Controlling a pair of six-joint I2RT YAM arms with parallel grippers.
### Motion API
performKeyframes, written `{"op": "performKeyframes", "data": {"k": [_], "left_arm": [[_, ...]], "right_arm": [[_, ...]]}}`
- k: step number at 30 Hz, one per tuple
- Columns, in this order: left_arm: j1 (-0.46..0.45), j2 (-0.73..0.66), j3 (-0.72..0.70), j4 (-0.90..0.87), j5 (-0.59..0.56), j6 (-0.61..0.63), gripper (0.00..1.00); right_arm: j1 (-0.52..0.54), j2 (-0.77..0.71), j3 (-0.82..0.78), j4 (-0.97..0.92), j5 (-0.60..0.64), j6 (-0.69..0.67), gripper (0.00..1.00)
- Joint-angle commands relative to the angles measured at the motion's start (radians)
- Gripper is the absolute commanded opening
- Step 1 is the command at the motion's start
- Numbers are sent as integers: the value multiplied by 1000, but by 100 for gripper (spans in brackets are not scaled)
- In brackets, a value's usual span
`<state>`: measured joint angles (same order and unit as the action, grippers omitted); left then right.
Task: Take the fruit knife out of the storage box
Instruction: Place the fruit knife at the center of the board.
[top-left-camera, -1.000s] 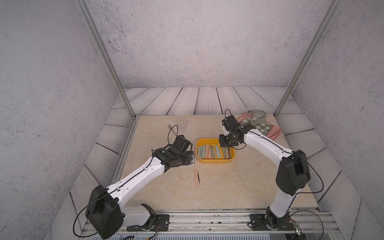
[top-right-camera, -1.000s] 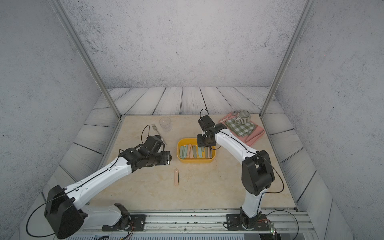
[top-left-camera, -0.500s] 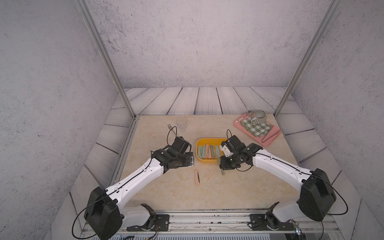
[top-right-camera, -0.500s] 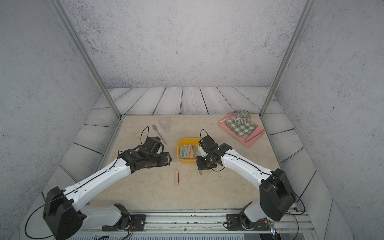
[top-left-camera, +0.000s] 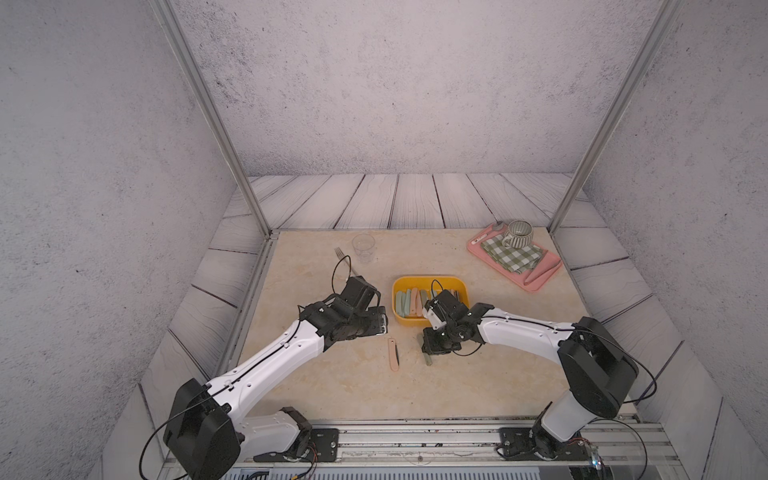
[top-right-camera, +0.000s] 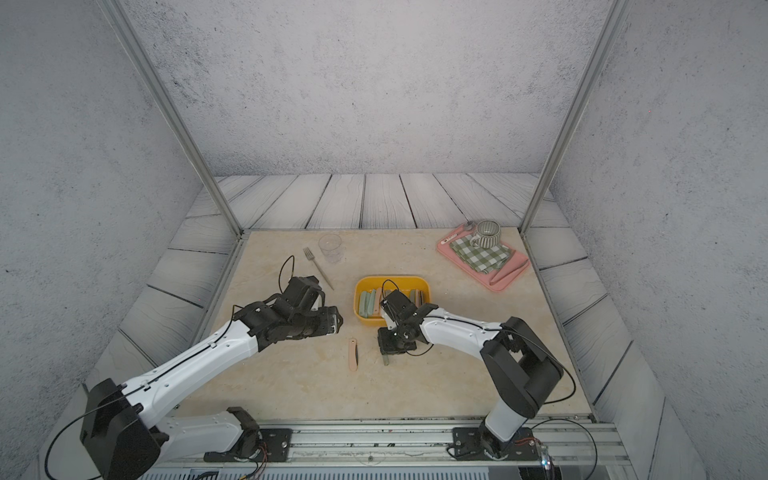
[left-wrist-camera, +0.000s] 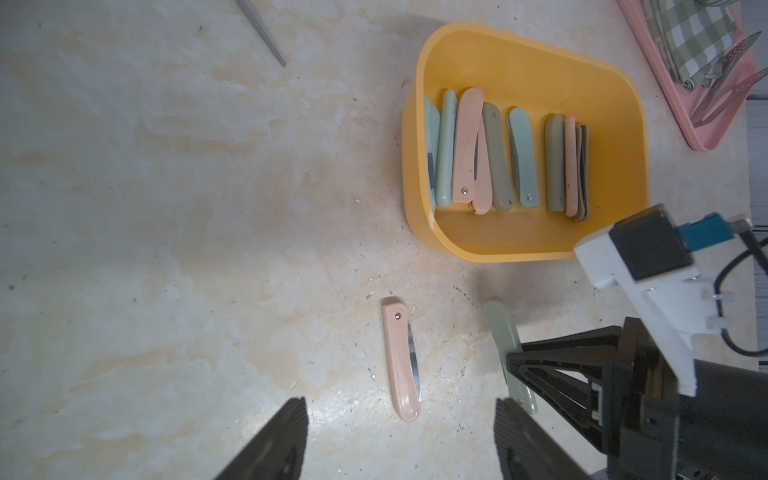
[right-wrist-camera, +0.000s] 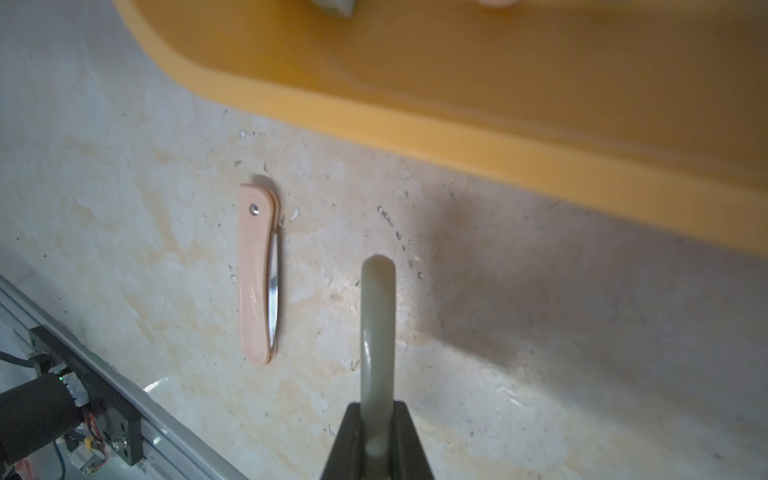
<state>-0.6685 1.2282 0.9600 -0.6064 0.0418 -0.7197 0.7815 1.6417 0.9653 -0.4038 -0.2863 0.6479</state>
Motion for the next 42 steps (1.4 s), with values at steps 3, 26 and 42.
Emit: {"op": "performKeyframes", "data": {"k": [3,26,42], "left_arm": [[6,-22,-12,-26,4,1,74],[6,-35,-29,-49,-11,55,75],[12,-46,-37,-59,-10,73,74]], "right_arm": [[22,43,40,62,12,55,7],[95,177,128,39,24,123,16],[96,175,133,-50,22,116,30]]}}
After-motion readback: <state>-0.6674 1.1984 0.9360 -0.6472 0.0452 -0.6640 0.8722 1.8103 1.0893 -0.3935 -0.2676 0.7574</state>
